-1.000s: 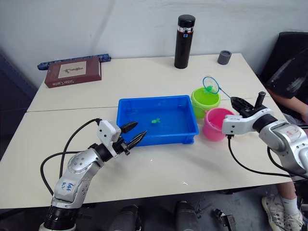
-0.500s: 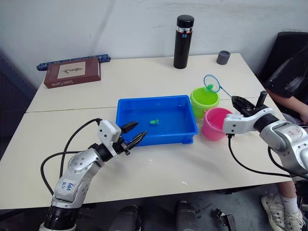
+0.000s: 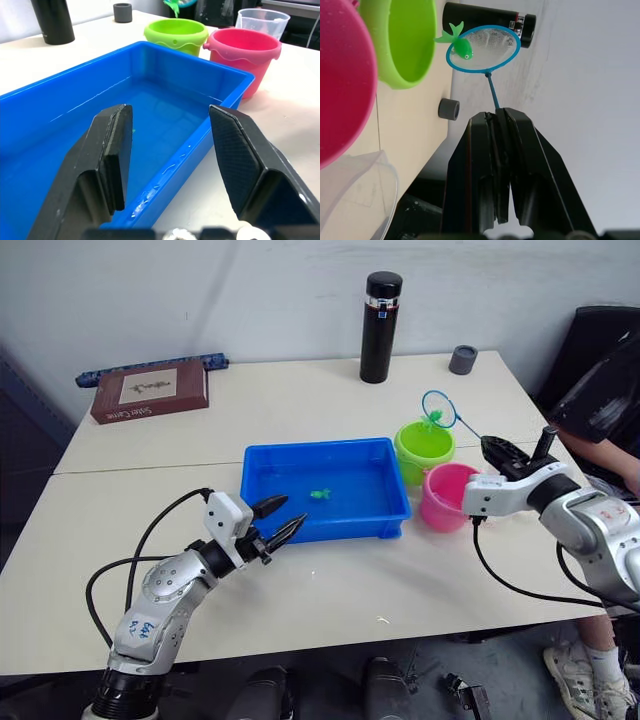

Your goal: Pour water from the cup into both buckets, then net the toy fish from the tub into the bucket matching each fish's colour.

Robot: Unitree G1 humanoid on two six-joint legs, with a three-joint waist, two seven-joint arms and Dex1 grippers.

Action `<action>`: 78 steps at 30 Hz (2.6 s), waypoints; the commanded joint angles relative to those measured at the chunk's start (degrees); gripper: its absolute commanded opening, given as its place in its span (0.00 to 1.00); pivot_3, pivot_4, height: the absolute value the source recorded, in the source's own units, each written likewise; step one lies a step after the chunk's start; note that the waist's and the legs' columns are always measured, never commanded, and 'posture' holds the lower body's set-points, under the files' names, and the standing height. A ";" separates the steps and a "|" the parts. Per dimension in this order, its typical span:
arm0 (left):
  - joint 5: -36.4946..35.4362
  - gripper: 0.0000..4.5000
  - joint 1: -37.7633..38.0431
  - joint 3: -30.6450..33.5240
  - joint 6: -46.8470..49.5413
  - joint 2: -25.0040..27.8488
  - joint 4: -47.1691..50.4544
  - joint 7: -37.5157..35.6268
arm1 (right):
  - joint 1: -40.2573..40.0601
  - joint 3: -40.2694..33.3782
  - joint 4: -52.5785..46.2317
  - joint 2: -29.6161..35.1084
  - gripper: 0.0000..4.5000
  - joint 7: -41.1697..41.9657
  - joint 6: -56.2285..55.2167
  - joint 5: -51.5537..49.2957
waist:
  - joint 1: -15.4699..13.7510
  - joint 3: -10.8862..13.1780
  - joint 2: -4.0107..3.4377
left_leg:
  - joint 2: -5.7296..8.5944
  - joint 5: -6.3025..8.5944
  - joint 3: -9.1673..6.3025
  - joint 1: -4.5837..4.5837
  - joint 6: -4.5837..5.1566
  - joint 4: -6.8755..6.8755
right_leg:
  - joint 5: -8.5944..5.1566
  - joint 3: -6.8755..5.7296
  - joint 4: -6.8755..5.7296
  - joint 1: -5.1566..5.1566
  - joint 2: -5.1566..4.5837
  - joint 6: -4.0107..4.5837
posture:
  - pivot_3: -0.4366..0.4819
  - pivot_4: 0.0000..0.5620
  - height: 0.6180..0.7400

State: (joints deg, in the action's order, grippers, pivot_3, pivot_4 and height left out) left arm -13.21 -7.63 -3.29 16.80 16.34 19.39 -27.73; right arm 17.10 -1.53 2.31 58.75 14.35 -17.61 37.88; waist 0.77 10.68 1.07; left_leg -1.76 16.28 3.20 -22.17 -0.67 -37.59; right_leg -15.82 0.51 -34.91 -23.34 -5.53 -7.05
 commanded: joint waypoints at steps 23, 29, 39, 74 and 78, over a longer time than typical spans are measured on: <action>-0.54 0.59 -0.89 0.09 -0.70 -0.08 0.67 -0.03 | -0.35 -1.77 -3.85 1.27 0.00 -0.56 -0.45 0.76 | 0.80 0.00 0.00 | 0.00 0.00 -0.01 0.00 0.00 -0.02 | 0.00 0.01 -0.03 0.00 0.00 -0.01 | 0.48 0.27 1.00; -0.41 0.59 -1.02 -0.23 -0.68 -0.37 0.67 0.12 | 0.09 -0.95 -3.85 1.17 0.00 -0.08 -0.73 0.82 | 0.74 0.00 0.00 | 0.00 -0.01 -0.01 0.02 0.01 -0.04 | 0.02 0.02 -0.03 0.03 0.01 -0.03 | 0.48 0.27 1.00; -0.36 0.59 -0.33 -0.59 -0.36 -0.59 1.36 0.40 | -0.57 -0.27 -2.59 1.49 0.00 -0.30 -1.78 1.43 | 0.90 0.00 0.01 | 0.02 -0.01 0.02 0.00 0.02 -0.06 | 0.03 0.04 -0.02 0.02 -0.03 -0.05 | 0.48 0.27 1.00; -0.44 0.59 -1.10 -0.70 -0.17 -0.45 0.81 0.50 | 2.67 1.27 1.23 1.37 0.00 -0.99 -2.91 1.87 | 0.75 0.00 0.01 | 0.01 -0.01 0.00 0.01 0.02 -0.05 | 0.02 0.03 0.01 0.04 -0.02 -0.04 | 0.48 0.27 1.00; -0.40 0.59 -1.14 -0.57 -0.21 -0.45 0.76 0.62 | 4.49 0.51 1.64 0.78 0.00 0.00 -1.37 0.14 | 0.72 0.00 0.01 | 0.02 0.00 0.00 0.00 0.02 -0.04 | 0.02 0.04 0.01 0.03 -0.03 -0.04 | 0.48 0.27 1.00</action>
State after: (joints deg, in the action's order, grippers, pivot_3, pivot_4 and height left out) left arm -13.25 -8.30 -3.89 17.06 16.03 19.05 -27.24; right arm 18.53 1.83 4.73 59.78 13.67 -21.09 40.56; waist 1.49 10.68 1.08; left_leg -1.74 16.28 3.22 -22.18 -0.65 -37.64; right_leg -15.79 0.55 -34.90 -23.32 -5.56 -7.10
